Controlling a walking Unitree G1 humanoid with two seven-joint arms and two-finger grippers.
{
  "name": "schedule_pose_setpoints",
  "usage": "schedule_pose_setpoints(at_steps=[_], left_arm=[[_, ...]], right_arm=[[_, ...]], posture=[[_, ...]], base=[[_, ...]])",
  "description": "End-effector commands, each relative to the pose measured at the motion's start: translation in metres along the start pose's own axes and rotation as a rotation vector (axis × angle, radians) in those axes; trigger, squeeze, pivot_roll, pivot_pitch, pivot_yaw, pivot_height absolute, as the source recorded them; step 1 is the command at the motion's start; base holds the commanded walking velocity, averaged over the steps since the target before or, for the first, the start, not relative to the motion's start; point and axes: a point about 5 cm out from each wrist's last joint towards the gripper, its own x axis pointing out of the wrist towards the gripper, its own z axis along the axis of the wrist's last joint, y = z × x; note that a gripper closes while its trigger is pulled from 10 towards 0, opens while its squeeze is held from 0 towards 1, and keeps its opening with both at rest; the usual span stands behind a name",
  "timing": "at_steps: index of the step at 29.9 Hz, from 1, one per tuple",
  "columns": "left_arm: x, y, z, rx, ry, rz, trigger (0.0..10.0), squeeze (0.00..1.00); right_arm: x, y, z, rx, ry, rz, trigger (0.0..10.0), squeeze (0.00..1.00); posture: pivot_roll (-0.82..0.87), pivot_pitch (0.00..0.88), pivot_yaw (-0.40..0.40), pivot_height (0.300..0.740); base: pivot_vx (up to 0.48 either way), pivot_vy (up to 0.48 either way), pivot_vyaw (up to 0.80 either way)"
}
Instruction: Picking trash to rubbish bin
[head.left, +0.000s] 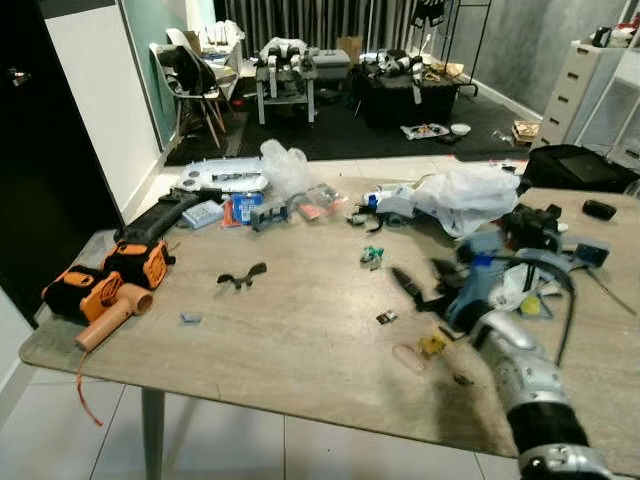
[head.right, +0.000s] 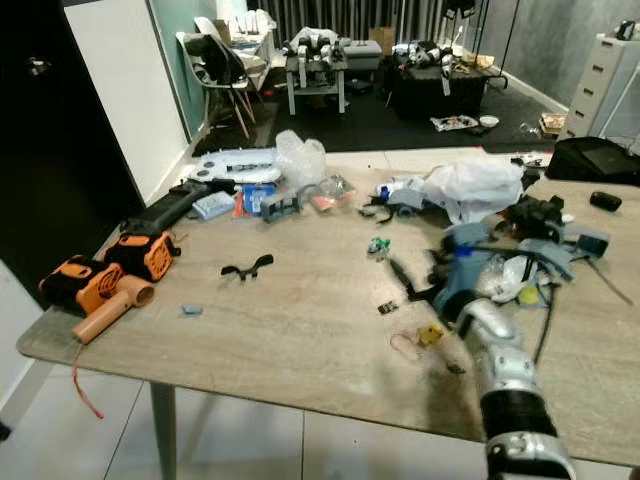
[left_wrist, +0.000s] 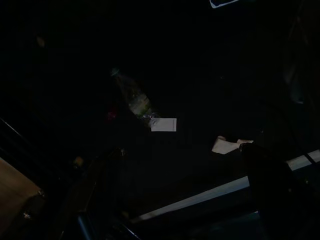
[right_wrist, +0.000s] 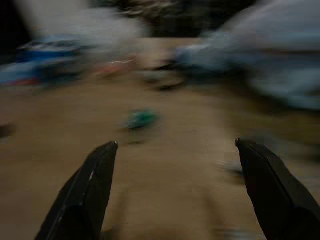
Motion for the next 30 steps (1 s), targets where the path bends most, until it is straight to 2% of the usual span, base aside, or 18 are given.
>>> schedule_pose_setpoints(at_steps=[1, 3, 5, 6, 8, 9, 11, 13, 14, 15, 19, 21, 22, 24, 25, 26, 30], left_arm=[[0.001, -0.01, -0.013, 0.012, 0.023, -0.037, 10.0, 0.0], [0.001, -0.01, -0.013, 0.012, 0.023, -0.037, 10.0, 0.0], [0.0, -0.013, -0.036, 0.015, 0.067, -0.054, 10.0, 0.0], [0.0, -0.013, -0.036, 0.015, 0.067, -0.054, 10.0, 0.0], [-0.004, -0.015, -0.061, 0.02, 0.115, -0.069, 10.0, 0.0], [-0.004, -0.015, -0.061, 0.02, 0.115, -0.069, 10.0, 0.0], [-0.007, -0.026, -0.084, 0.029, 0.15, -0.086, 10.0, 0.0], [-0.007, -0.03, -0.089, 0.03, 0.154, -0.09, 10.0, 0.0], [-0.007, -0.031, -0.09, 0.03, 0.146, -0.09, 10.0, 0.0], [-0.007, -0.031, -0.089, 0.029, 0.135, -0.088, 10.0, 0.0], [-0.007, -0.026, -0.081, 0.026, 0.106, -0.084, 10.0, 0.0], [-0.004, -0.021, -0.066, 0.02, 0.067, -0.084, 10.0, 0.0], [-0.004, -0.02, -0.06, 0.017, 0.052, -0.086, 10.0, 0.0], [-0.003, -0.019, -0.057, 0.015, 0.043, -0.088, 10.0, 0.0], [-0.003, -0.02, -0.055, 0.016, 0.037, -0.091, 10.0, 0.0], [-0.003, -0.022, -0.055, 0.017, 0.034, -0.094, 10.0, 0.0], [-0.002, -0.026, -0.055, 0.018, 0.034, -0.097, 10.0, 0.0]], right_arm=[[0.002, -0.014, 0.009, -0.038, -0.033, -0.128, 10.0, 1.0], [0.002, -0.014, 0.009, -0.038, -0.033, -0.128, 10.0, 1.0], [0.004, -0.024, 0.023, -0.096, -0.084, -0.202, 10.0, 1.0], [0.004, -0.024, 0.023, -0.096, -0.084, -0.202, 10.0, 1.0], [0.005, -0.032, 0.039, -0.15, -0.147, -0.266, 10.0, 1.0], [0.005, -0.032, 0.039, -0.15, -0.147, -0.266, 10.0, 1.0], [0.005, -0.042, 0.054, -0.205, -0.187, -0.337, 10.0, 1.0], [0.005, -0.046, 0.058, -0.235, -0.187, -0.365, 10.0, 1.0], [0.005, -0.05, 0.06, -0.265, -0.179, -0.392, 10.0, 0.65], [0.004, -0.054, 0.061, -0.284, -0.177, -0.425, 10.0, 0.0], [0.003, -0.061, 0.061, -0.303, -0.166, -0.493, 10.0, 0.0], [0.005, -0.062, 0.053, -0.285, -0.097, -0.515, 10.0, 0.0], [0.006, -0.061, 0.045, -0.277, -0.045, -0.514, 7.9, 0.0], [0.007, -0.059, 0.04, -0.272, -0.01, -0.512, 7.9, 0.0], [0.007, -0.059, 0.031, -0.244, 0.047, -0.514, 0.0, 0.0], [0.006, -0.06, 0.024, -0.201, 0.092, -0.535, 0.0, 0.0], [0.004, -0.064, 0.019, -0.142, 0.137, -0.573, 0.0, 0.0]], posture=[[-0.12, 0.256, 0.043, 0.74], [-0.12, 0.256, 0.043, 0.74], [-0.09, 0.331, 0.065, 0.74], [-0.09, 0.331, 0.065, 0.74], [-0.07, 0.389, 0.088, 0.74], [-0.07, 0.389, 0.088, 0.74], [-0.05, 0.436, 0.103, 0.74], [-0.04, 0.443, 0.106, 0.74], [-0.04, 0.459, 0.11, 0.74], [-0.03, 0.474, 0.113, 0.74], [-0.01, 0.484, 0.113, 0.74], [-0.01, 0.487, 0.11, 0.74], [-0.01, 0.486, 0.109, 0.74], [-0.01, 0.486, 0.109, 0.74], [-0.01, 0.48, 0.107, 0.74], [-0.01, 0.476, 0.107, 0.74], [-0.03, 0.454, 0.099, 0.74]], base=[[0.0, 0.0, 0.0], [0.0, 0.0, 0.0], [0.0, 0.0, 0.0], [0.0, 0.0, 0.0], [0.0, 0.0, 0.0], [0.0, 0.0, 0.0], [0.0, 0.0, 0.0], [0.0, 0.0, 0.0], [0.0, 0.0, 0.0], [0.0, 0.0, 0.0], [0.0, 0.0, 0.0], [0.0, 0.0, 0.0], [0.0, 0.0, 0.0], [0.0, 0.0, 0.0], [0.0, 0.0, 0.0], [0.0, 0.0, 0.0], [0.0, 0.0, 0.0]])
